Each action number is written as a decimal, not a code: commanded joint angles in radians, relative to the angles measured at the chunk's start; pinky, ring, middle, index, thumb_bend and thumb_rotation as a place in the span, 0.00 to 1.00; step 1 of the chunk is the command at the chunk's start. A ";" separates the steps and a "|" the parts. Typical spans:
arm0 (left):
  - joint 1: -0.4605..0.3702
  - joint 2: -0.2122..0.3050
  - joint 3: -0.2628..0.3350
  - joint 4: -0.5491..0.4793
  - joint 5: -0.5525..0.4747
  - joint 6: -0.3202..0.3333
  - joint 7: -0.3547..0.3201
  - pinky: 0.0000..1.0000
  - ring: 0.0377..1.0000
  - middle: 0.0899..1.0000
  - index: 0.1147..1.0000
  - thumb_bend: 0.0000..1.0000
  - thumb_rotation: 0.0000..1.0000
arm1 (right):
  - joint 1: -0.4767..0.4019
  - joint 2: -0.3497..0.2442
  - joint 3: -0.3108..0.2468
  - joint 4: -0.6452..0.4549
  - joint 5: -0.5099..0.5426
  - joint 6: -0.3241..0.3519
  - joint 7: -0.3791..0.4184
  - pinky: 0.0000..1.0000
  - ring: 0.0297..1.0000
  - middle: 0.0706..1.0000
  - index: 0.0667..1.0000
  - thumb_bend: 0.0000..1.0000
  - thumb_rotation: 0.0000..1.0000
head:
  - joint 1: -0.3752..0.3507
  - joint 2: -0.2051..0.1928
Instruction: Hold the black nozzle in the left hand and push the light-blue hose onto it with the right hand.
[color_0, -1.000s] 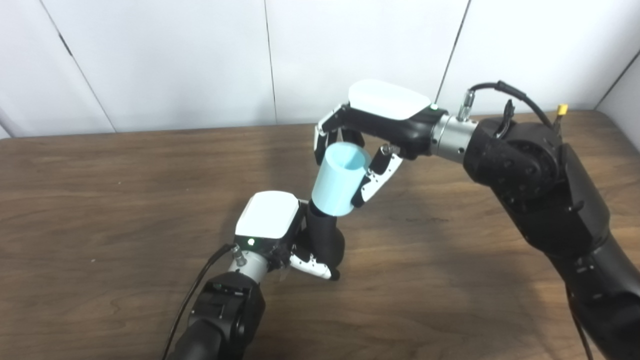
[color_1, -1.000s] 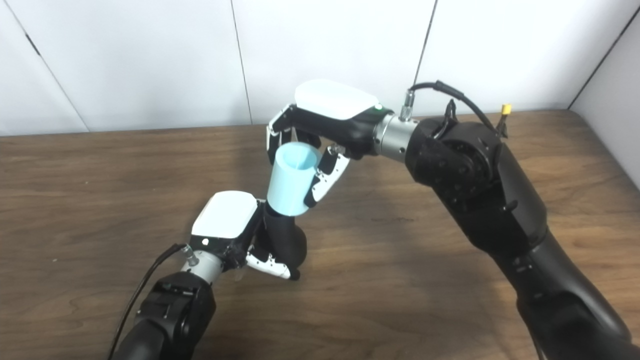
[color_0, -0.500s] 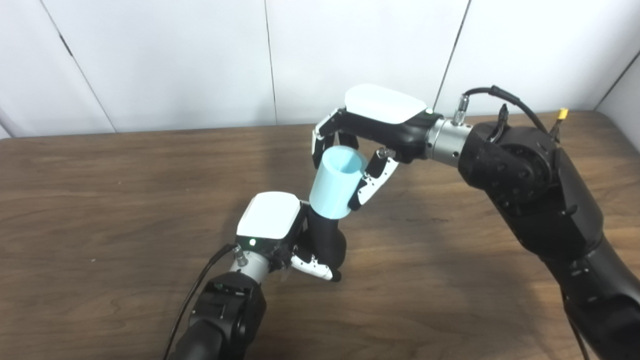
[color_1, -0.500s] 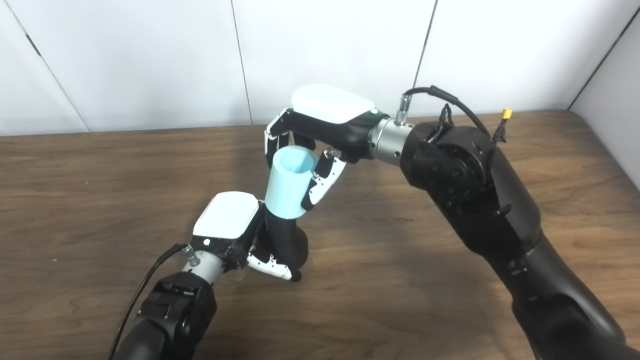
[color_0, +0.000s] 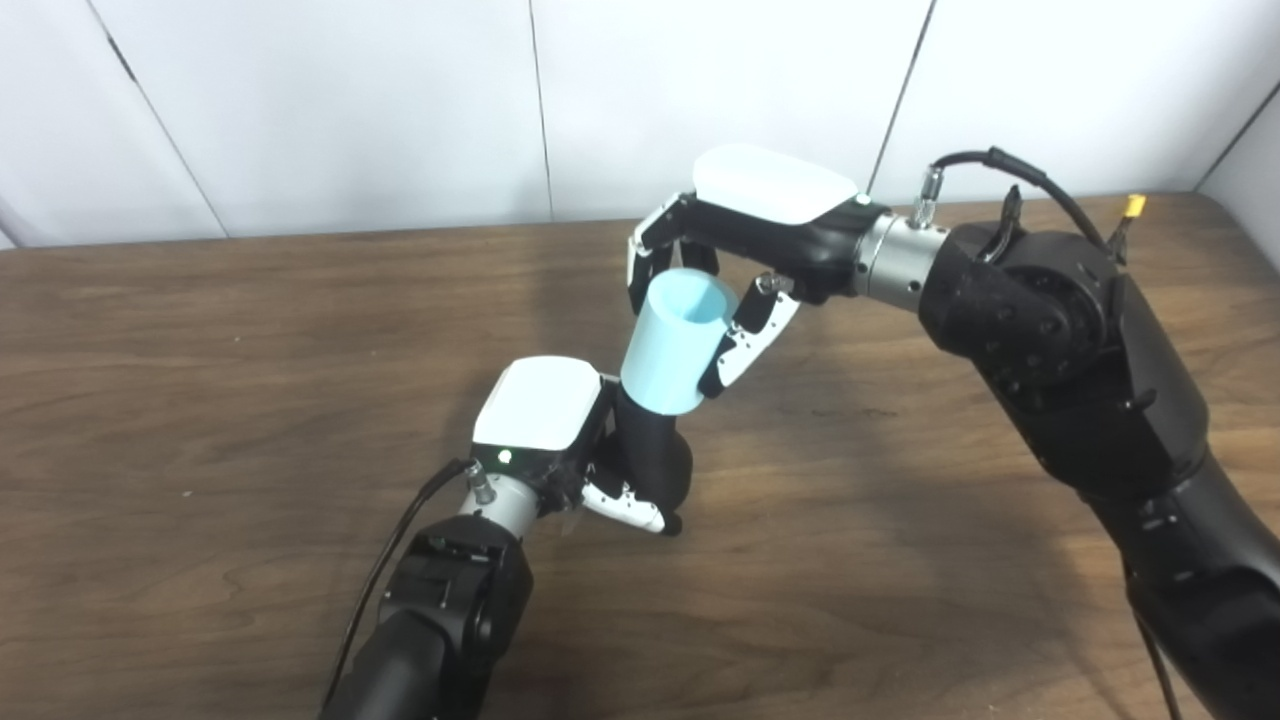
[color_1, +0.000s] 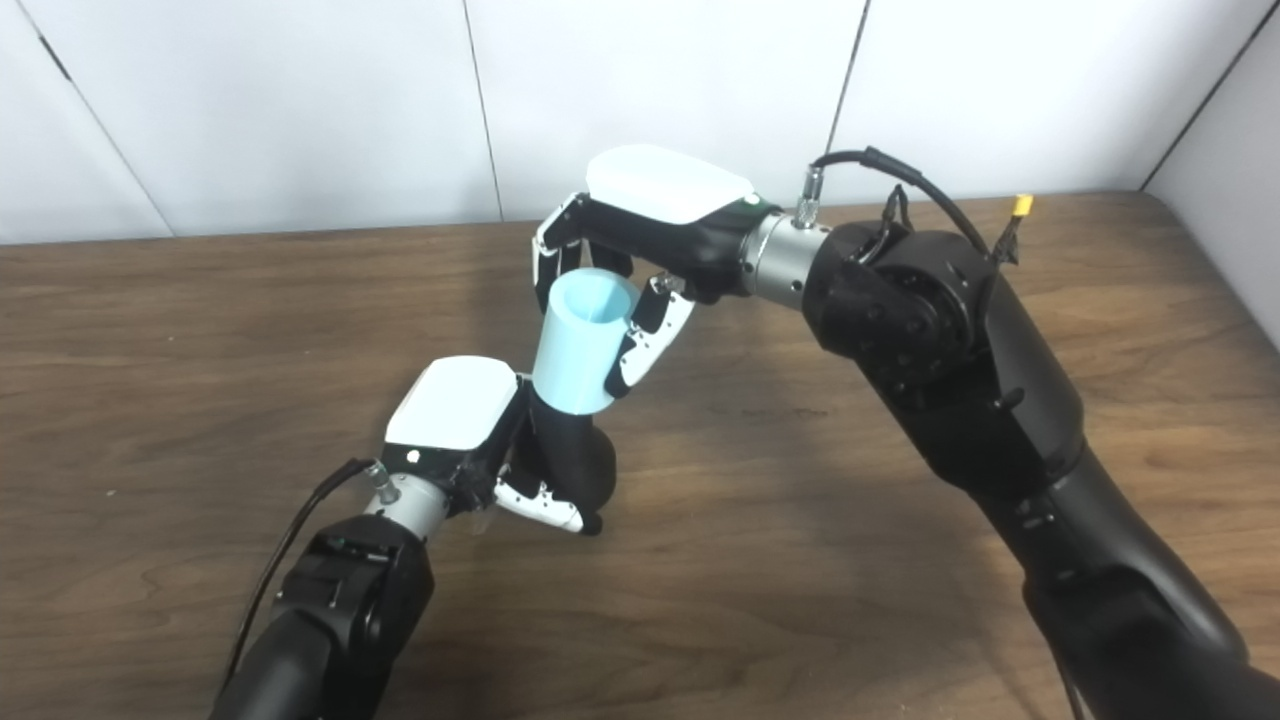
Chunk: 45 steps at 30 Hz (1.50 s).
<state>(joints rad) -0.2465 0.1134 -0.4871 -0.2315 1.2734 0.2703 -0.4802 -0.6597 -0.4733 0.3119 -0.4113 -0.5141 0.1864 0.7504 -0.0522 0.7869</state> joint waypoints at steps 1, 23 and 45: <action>0.006 -0.008 -0.011 -0.006 -0.001 0.001 -0.043 0.38 0.47 0.45 0.41 0.52 0.00 | -0.027 -0.003 -0.009 -0.011 0.012 -0.024 -0.019 0.42 0.38 0.48 0.44 0.52 0.00 | 0.000 0.001; 0.004 -0.011 -0.010 -0.014 0.006 0.001 -0.059 0.40 0.48 0.47 0.41 0.52 0.00 | -0.039 0.000 -0.006 -0.018 0.013 -0.009 -0.016 0.40 0.38 0.48 0.45 0.52 0.00 | 0.005 0.009; 0.003 -0.024 -0.002 -0.006 0.013 -0.002 -0.060 0.35 0.43 0.41 0.42 0.53 0.00 | -0.075 0.001 -0.027 -0.031 0.047 0.015 -0.016 0.37 0.37 0.46 0.47 0.52 0.00 | 0.007 0.012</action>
<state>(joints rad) -0.2467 0.0996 -0.4822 -0.2429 1.2959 0.2695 -0.5149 -0.6800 -0.4661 0.3068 -0.4104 -0.4673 0.2002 0.7501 -0.0445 0.7977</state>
